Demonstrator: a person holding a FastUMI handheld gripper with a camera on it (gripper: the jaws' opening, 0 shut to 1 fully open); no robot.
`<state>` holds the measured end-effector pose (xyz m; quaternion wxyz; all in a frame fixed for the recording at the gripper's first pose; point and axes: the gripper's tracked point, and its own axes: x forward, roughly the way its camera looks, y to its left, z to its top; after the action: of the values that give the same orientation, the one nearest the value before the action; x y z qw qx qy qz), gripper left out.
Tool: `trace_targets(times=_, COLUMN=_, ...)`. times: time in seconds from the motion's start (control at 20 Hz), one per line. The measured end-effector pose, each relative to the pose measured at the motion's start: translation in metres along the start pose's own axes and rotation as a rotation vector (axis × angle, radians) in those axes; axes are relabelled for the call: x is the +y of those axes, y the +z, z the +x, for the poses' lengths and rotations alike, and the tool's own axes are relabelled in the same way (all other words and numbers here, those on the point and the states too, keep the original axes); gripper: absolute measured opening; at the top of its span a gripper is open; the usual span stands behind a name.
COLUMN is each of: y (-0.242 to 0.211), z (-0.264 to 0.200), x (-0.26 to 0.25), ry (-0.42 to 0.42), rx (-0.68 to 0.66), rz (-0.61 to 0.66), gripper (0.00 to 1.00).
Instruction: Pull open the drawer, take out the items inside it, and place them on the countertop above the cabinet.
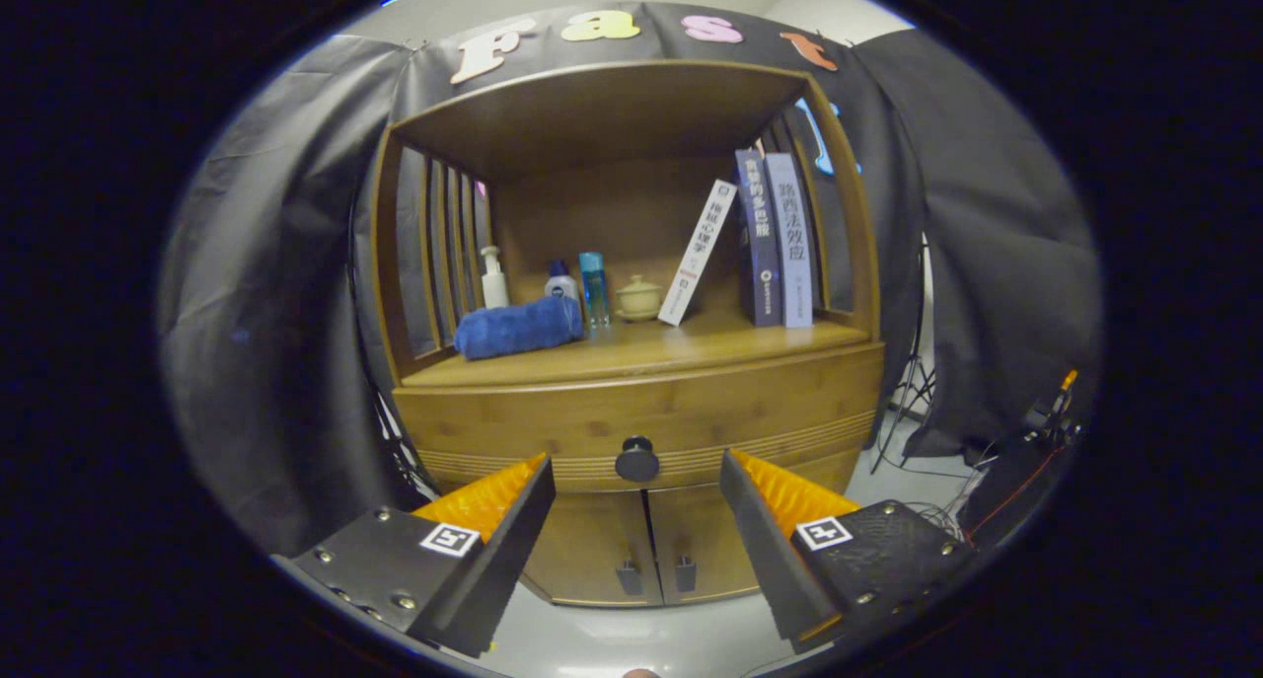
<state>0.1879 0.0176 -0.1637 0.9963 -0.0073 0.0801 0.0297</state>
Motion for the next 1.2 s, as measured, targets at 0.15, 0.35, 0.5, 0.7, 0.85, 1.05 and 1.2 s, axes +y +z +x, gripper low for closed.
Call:
trace_targets(times=0.15, y=-0.027, z=0.038, x=0.000, ry=0.013, rx=0.049, rz=-0.013, gripper=1.00)
trace_targets(times=0.35, y=-0.034, z=0.095, x=-0.002, ry=0.011, rx=0.041, rz=0.001, gripper=1.00)
trace_targets(times=0.5, y=-0.030, z=0.116, x=-0.003, ry=0.009, rx=0.032, rz=-0.046, gripper=1.00)
trace_targets(times=0.7, y=-0.035, z=0.125, x=0.000, ry=0.014, rx=0.011, rz=-0.116, gripper=0.68)
trace_targets(times=0.85, y=-0.034, z=0.123, x=0.006, ry=0.020, rx=-0.031, rz=-0.174, gripper=0.40)
trace_targets(times=1.05, y=-0.034, z=0.124, x=0.008, ry=0.068, rx=-0.068, rz=-0.095, gripper=0.40)
trace_targets(times=1.2, y=-0.039, z=0.120, x=0.005, ry=0.066, rx=-0.029, rz=-0.111, gripper=0.35)
